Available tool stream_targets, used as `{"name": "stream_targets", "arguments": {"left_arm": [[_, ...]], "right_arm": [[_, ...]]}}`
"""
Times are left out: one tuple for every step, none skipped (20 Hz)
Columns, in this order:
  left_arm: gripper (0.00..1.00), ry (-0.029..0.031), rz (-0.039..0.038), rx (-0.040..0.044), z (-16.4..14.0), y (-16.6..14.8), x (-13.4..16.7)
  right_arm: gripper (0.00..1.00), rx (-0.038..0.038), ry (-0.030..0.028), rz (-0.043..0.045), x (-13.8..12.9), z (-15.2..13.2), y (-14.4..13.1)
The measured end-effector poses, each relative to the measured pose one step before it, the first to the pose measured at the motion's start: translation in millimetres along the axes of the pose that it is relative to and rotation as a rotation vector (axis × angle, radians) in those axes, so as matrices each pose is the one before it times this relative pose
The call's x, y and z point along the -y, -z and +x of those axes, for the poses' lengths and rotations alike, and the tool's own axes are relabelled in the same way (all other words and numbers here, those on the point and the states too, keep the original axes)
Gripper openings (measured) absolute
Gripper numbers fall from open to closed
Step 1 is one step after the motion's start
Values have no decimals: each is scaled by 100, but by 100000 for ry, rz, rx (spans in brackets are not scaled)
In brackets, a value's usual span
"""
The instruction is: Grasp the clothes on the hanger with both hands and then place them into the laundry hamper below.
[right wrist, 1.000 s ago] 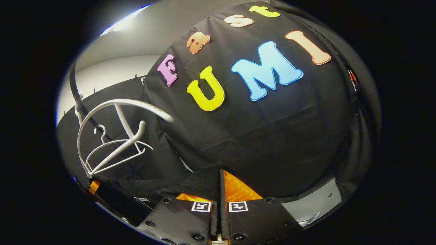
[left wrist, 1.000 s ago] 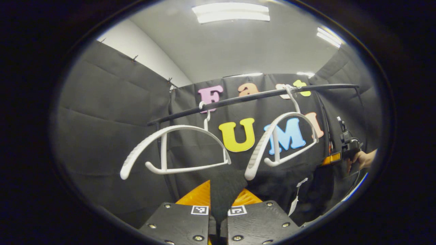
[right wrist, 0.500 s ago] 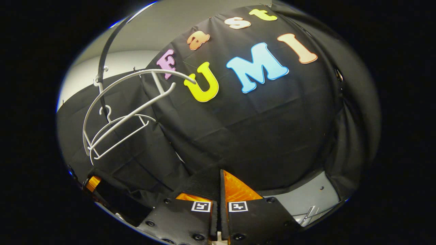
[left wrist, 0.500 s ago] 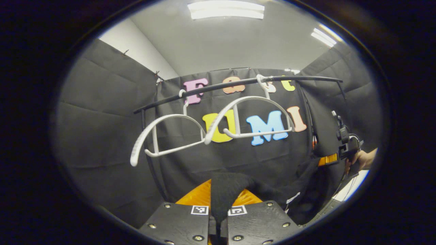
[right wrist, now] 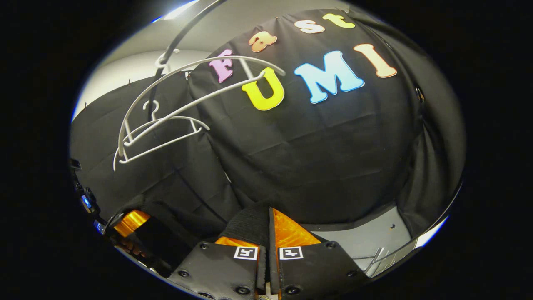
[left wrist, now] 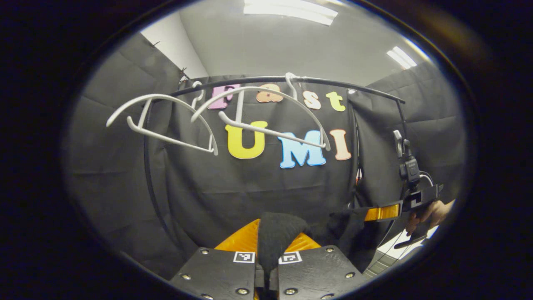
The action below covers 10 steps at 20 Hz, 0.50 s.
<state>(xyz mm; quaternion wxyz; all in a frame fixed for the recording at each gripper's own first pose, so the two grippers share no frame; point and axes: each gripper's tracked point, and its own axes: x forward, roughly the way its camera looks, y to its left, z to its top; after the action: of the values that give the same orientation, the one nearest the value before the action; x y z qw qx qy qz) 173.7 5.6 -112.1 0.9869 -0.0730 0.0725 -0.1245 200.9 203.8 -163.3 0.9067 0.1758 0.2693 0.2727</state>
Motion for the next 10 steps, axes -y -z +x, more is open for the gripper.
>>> {"name": "stream_targets", "arguments": {"left_arm": [[5, 148, -972, -746, -24, 597, 309], [5, 68, -768, -869, 94, 661, 346], [5, -69, -835, -804, 127, 607, 221], [5, -372, -575, -1112, 265, 805, 165], [6, -360, -159, -1528, 161, 725, 133], [6, -710, 282, -1858, 232, 983, 28], [7, -265, 681, -2005, 401, 1089, 201], [7, -18, 991, -2874, 192, 1132, 106], [8, 253, 1007, -2467, -11, 1011, 202], [8, 8, 1686, -3143, -283, 1242, 218]], "right_arm": [[5, -680, -958, -69, -898, -400, 1096], [5, -725, -573, -341, -604, -111, 743], [5, -987, 26, -408, -322, 14, 832], [5, -1115, 607, -249, -57, 45, 970], [5, -1366, 790, -246, 65, 132, 922], [5, -1391, 1273, -438, 167, 33, 1022], [5, -2055, 1331, -395, 238, 71, 1064], [5, -2692, 1601, -683, 405, 187, 1154], [8, -2533, 2026, -749, 599, 222, 895], [8, -2396, 1685, -497, 456, 32, 950]]}}
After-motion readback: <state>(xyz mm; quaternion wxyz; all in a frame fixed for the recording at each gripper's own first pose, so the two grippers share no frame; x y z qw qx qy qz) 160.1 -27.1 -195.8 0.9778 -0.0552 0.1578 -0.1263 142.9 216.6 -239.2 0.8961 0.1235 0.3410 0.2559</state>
